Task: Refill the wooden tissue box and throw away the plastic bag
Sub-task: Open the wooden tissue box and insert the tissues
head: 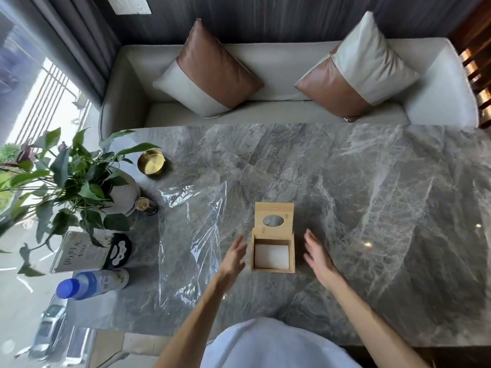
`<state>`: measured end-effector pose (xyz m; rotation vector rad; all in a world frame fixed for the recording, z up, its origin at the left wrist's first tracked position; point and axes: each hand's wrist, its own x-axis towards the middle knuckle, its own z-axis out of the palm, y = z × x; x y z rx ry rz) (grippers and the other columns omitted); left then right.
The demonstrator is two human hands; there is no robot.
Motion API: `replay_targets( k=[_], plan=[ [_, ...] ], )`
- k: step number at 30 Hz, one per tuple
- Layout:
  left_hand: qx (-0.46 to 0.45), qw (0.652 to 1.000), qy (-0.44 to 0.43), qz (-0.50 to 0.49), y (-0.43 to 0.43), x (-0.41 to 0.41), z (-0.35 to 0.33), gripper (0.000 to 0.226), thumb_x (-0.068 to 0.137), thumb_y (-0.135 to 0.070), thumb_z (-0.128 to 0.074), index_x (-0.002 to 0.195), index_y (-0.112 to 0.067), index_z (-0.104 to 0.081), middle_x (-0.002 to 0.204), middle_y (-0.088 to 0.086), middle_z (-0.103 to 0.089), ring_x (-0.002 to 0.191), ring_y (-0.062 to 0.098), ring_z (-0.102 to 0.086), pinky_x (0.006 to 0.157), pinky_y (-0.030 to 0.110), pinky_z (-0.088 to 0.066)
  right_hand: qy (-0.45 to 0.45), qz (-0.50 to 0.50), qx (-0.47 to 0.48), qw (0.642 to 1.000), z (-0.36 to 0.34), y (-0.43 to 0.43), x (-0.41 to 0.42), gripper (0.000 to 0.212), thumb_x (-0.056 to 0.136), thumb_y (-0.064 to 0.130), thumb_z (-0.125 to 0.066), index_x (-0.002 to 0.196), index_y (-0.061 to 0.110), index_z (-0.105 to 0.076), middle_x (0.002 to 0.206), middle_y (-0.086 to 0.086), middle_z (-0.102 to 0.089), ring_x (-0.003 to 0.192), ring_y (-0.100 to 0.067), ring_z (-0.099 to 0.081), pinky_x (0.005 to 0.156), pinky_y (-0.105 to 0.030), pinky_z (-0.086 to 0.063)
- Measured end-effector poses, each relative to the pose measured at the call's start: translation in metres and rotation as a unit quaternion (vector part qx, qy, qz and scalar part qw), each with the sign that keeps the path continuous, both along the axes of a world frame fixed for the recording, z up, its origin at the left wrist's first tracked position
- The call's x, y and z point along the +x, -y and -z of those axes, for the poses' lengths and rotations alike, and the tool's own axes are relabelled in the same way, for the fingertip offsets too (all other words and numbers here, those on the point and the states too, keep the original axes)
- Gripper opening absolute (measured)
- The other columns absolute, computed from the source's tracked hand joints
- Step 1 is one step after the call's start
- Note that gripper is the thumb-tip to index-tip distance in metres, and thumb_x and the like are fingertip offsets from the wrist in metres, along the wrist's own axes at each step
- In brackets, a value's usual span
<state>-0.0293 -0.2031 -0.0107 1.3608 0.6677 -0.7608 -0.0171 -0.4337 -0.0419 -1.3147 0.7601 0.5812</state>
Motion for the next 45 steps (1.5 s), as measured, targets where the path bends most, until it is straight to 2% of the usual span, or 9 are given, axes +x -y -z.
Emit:
replay_targets(
  k=[7,14,20,25,28,32,36,39,45],
  plan=[
    [-0.038,0.998,0.031,0.031,0.028,0.021,-0.018,0.045,0.102,-0.009,-0.030,0.140,-0.028,-0.043,0.129,-0.003,-0.060,0.106,0.012,-0.057,0.081,0.027,-0.050,-0.060,-0.061,0.035,0.996,0.000,-0.024,0.015,0.067,0.098,0.062,-0.029,0.155,0.028,-0.026,0.162,0.001,-0.029,0.145,-0.021,-0.033,0.116,-0.041,-0.029],
    [0.017,1.000,0.023,0.012,0.019,0.059,-0.018,0.058,0.101,-0.042,-0.041,0.153,-0.038,-0.015,0.163,0.000,-0.021,0.149,0.032,-0.017,0.109,0.071,-0.016,-0.052,-0.057,0.042,0.996,-0.016,-0.011,0.051,0.063,0.096,0.065,-0.031,0.154,0.045,-0.015,0.167,0.004,-0.008,0.153,-0.033,-0.008,0.119,-0.064,-0.008],
    [-0.080,0.997,0.016,0.008,0.017,0.077,-0.021,0.053,0.096,-0.066,-0.015,0.114,-0.040,-0.058,0.131,-0.009,-0.055,0.129,0.018,-0.044,0.105,0.064,-0.032,-0.090,-0.018,0.146,0.985,-0.016,-0.002,0.072,0.081,0.085,0.082,-0.025,0.149,0.034,-0.037,0.166,-0.001,-0.018,0.150,-0.042,-0.011,0.109,-0.078,-0.007],
    [-0.049,0.997,0.056,-0.031,0.012,0.062,-0.010,0.024,0.097,-0.016,-0.054,0.121,-0.016,-0.058,0.133,0.006,-0.056,0.122,0.022,-0.049,0.092,0.044,-0.043,-0.037,-0.065,0.097,0.992,-0.013,0.004,0.055,0.062,0.079,0.033,-0.077,0.136,0.036,-0.052,0.152,0.007,-0.041,0.135,-0.027,-0.044,0.106,-0.069,-0.032],
    [-0.022,0.996,0.089,-0.014,0.011,0.049,-0.004,0.076,0.083,0.019,-0.059,0.148,-0.009,-0.030,0.149,0.006,-0.038,0.139,0.024,-0.037,0.116,0.050,-0.032,0.002,-0.066,0.043,0.997,-0.005,-0.001,0.040,0.086,0.089,-0.005,-0.066,0.152,0.041,-0.029,0.156,0.005,-0.031,0.143,-0.025,-0.036,0.110,-0.054,-0.035],
    [0.029,0.992,0.117,-0.023,0.023,0.033,-0.004,0.084,0.068,0.000,-0.058,0.145,0.009,-0.024,0.147,0.026,-0.039,0.136,0.035,-0.040,0.116,0.050,-0.032,0.037,-0.017,-0.015,0.999,-0.001,-0.018,0.027,0.080,0.088,-0.018,-0.058,0.155,0.010,-0.024,0.159,-0.025,-0.026,0.144,-0.033,-0.034,0.108,-0.035,-0.036],
    [0.024,0.995,0.100,-0.011,0.026,0.023,0.007,0.072,0.072,-0.007,-0.051,0.143,-0.006,-0.037,0.143,0.019,-0.050,0.134,0.032,-0.046,0.115,0.051,-0.035,0.020,-0.031,-0.027,0.999,0.000,-0.021,0.013,0.063,0.097,0.005,-0.058,0.153,0.006,-0.030,0.151,-0.009,-0.042,0.133,-0.014,-0.043,0.102,-0.024,-0.034],
    [-0.010,0.997,0.075,0.025,0.031,0.021,0.010,0.074,0.067,-0.007,-0.049,0.137,-0.029,-0.042,0.129,0.004,-0.062,0.115,0.015,-0.057,0.096,0.034,-0.047,-0.007,-0.063,0.002,0.998,0.001,-0.024,0.007,0.049,0.101,0.010,-0.052,0.149,0.012,-0.041,0.144,-0.006,-0.055,0.133,-0.018,-0.050,0.106,-0.030,-0.040],
    [-0.017,0.996,0.087,0.011,0.043,0.088,-0.003,0.075,0.062,-0.009,-0.050,0.136,-0.010,-0.033,0.114,0.009,-0.054,0.101,0.022,-0.052,0.076,0.033,-0.048,0.035,-0.082,-0.013,0.996,-0.015,-0.026,0.084,0.054,0.096,-0.004,-0.047,0.147,0.013,-0.044,0.142,-0.007,-0.057,0.134,-0.023,-0.050,0.119,-0.042,-0.030]
  ],
)
